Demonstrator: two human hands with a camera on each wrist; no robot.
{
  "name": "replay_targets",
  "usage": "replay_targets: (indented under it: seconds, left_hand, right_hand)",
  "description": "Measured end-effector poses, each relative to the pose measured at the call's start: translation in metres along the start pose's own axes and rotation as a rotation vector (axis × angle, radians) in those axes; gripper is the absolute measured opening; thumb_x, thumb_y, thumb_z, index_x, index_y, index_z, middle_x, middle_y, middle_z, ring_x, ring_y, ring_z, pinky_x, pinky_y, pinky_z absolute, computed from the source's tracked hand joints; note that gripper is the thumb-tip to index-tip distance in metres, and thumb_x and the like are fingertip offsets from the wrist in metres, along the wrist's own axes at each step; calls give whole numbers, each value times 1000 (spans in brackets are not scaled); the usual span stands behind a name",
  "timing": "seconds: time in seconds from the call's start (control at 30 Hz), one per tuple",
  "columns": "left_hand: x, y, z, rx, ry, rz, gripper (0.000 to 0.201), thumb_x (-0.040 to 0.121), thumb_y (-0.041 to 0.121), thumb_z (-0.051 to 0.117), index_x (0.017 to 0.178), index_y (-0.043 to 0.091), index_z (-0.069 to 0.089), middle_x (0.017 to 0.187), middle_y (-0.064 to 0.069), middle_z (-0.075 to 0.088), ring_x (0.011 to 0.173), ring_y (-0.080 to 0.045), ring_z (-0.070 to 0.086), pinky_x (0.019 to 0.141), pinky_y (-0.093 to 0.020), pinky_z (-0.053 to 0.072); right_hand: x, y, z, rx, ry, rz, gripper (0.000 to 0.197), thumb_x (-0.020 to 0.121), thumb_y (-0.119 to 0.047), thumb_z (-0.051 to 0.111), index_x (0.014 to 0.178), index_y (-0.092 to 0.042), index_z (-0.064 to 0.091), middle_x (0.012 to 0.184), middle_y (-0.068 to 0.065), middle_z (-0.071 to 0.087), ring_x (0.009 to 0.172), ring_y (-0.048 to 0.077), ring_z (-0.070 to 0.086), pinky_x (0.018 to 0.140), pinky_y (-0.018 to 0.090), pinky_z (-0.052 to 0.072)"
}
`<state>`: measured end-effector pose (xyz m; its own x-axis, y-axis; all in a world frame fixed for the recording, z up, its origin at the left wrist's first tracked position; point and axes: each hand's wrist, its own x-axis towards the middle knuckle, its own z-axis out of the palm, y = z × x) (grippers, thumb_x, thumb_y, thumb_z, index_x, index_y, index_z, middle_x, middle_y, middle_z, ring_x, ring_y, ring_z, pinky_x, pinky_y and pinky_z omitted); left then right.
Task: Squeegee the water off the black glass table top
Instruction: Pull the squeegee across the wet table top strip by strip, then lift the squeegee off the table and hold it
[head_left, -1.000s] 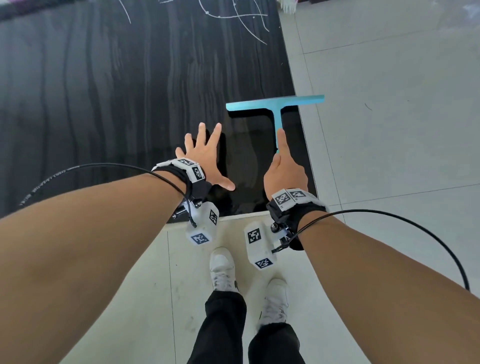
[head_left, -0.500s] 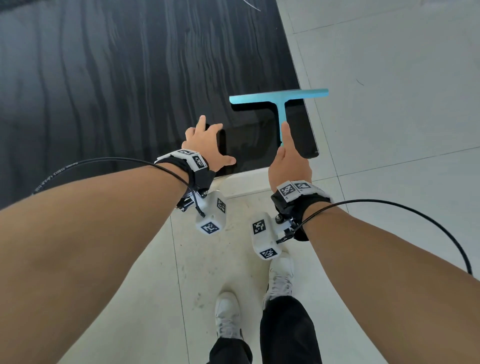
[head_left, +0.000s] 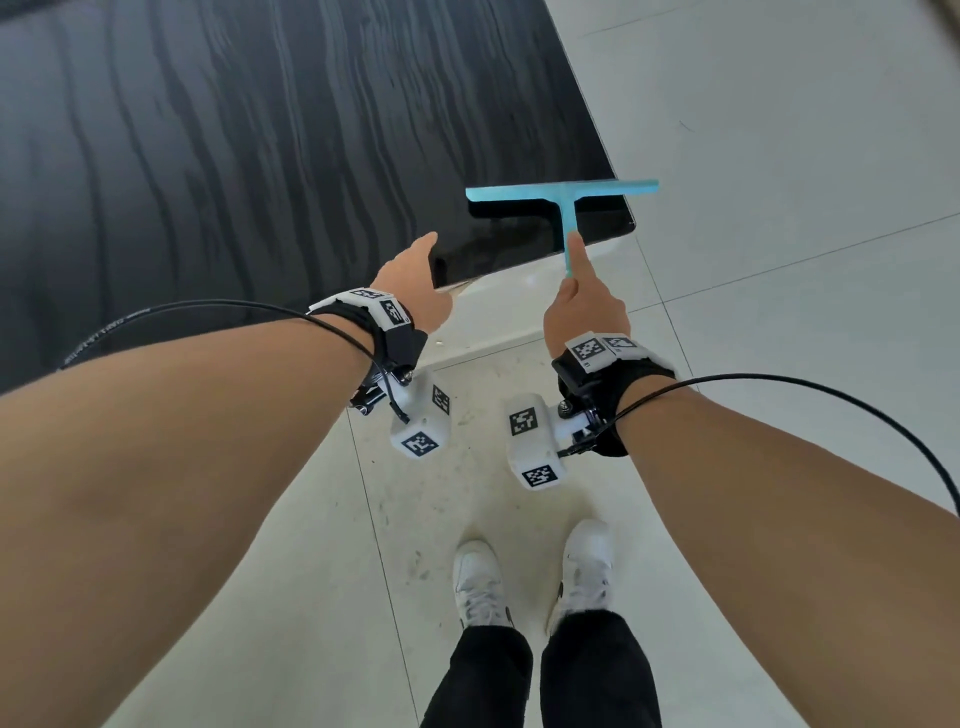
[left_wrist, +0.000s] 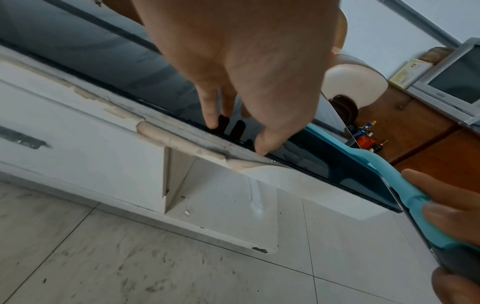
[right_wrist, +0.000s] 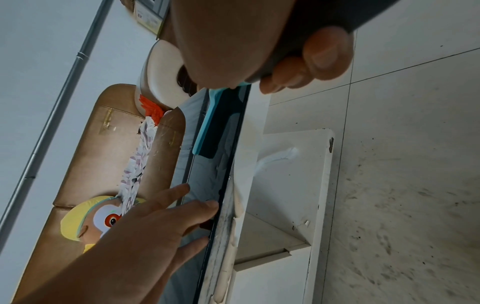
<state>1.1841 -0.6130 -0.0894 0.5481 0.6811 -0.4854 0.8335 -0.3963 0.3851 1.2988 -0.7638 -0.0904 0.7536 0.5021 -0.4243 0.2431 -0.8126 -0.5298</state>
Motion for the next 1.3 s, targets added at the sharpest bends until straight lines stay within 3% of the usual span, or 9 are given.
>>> replay_targets:
  seconds: [0.17,0.37,0.57,0.7,0.9,1.03,1.13,1.2,1.3]
  left_hand:
    - [-22,-6,6,-1,-68,-14,75,89,13,53,153,22,16,145,-9,44,119,-30,53,81,-28,44]
    - [-51,-9,16,76,-75,-45,64,91,14,53,150,17,29,150,-9,39,136,-31,38,106,-35,34]
    - [-78,-8,22,5,-50,-66,59,91,12,53,146,21,36,151,-4,36,137,-25,36,108,-32,32]
    - [-95,-4,22,-13,-30,4,54,92,15,52,145,22,39,151,0,38,139,-23,35,114,-32,27]
    - [-119,6,17,31,-45,62,48,95,17,51,142,21,44,151,0,37,139,-21,33,114,-30,24]
    - [-140,14,7,43,-108,59,44,94,15,53,137,18,50,143,-3,49,130,-22,46,108,-28,31]
    - [-159,24,-9,-21,-158,31,39,92,13,55,131,16,57,132,-4,60,121,-23,54,102,-26,37]
    - [-179,31,-25,-23,-171,29,38,91,14,55,129,17,58,128,-2,62,119,-22,56,98,-24,38]
    - [-209,44,-49,-33,-158,42,36,91,16,55,127,20,59,126,0,63,118,-22,56,101,-26,40]
  right_hand:
    - [-22,5,-5,3,-42,0,54,105,-24,27,154,-41,11,89,6,55,81,23,51,73,33,38]
    - [-42,8,-27,-116,-112,-61,58,104,-16,30,156,-33,11,93,3,51,81,21,49,73,31,38]
    - [-59,10,-41,-121,-191,-29,62,99,-14,33,155,-34,16,109,6,56,101,31,61,92,44,52]
    - [-87,36,-40,-156,-343,-1,59,98,-13,39,154,-24,23,139,11,52,112,31,59,77,27,50]
    - [-119,60,-32,-44,-294,135,58,98,-28,37,152,-41,20,130,8,59,99,31,62,96,46,51]
    - [-126,51,-42,36,-391,153,73,87,-22,54,150,-34,19,103,9,64,67,25,60,78,46,59]
    - [-143,33,-59,142,-429,190,33,92,-17,51,122,-13,37,74,9,57,51,21,53,54,34,57]
    - [-161,20,-75,250,-463,201,20,96,-14,49,111,-8,38,67,7,47,46,16,42,35,16,41]
    - [-190,6,-92,346,-479,189,11,99,-15,47,106,-8,43,65,7,46,44,15,39,32,13,32]
